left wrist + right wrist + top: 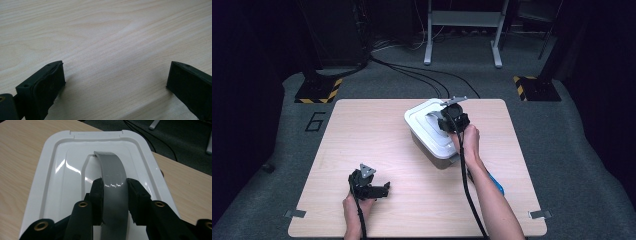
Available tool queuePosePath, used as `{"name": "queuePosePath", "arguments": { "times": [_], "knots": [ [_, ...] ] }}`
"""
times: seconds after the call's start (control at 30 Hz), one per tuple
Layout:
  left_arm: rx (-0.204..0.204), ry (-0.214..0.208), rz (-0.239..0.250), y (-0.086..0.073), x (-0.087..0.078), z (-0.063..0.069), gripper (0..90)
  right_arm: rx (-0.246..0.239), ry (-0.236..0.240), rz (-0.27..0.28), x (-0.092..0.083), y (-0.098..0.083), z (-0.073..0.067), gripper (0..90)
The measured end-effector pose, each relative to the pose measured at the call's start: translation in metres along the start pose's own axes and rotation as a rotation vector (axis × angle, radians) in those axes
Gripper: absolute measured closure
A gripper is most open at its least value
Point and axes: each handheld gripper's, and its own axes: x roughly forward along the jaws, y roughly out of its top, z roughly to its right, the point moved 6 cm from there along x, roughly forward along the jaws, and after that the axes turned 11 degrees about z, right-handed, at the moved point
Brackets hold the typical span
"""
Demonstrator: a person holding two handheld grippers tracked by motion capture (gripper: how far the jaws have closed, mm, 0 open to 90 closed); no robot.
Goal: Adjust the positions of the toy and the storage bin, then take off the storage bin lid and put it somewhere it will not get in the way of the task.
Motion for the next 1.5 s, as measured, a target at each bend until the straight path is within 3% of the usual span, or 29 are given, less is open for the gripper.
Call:
{"name": "queuePosePath", "arguments": {
  "times": [0.33, 0.83, 1.1, 1.5],
  "knots": [
    [-0.003, 0.001, 0.003, 0.000, 0.000, 0.000, 1.6, -0.021, 0.008, 0.015, -0.001, 0.002, 0.001, 67.5],
    [0.003, -0.004, -0.003, 0.000, 0.000, 0.000, 1.9, -0.043, -0.008, 0.069, -0.025, 0.024, 0.008, 67.4],
    [0.001, -0.001, 0.005, 0.000, 0.000, 0.001, 2.2, -0.040, -0.027, 0.103, -0.039, 0.035, 0.022, 67.4],
    [0.016, -0.005, 0.003, 0.000, -0.001, 0.000, 2.6, -0.028, -0.069, 0.127, -0.056, 0.039, 0.055, 67.4]
  ]
}}
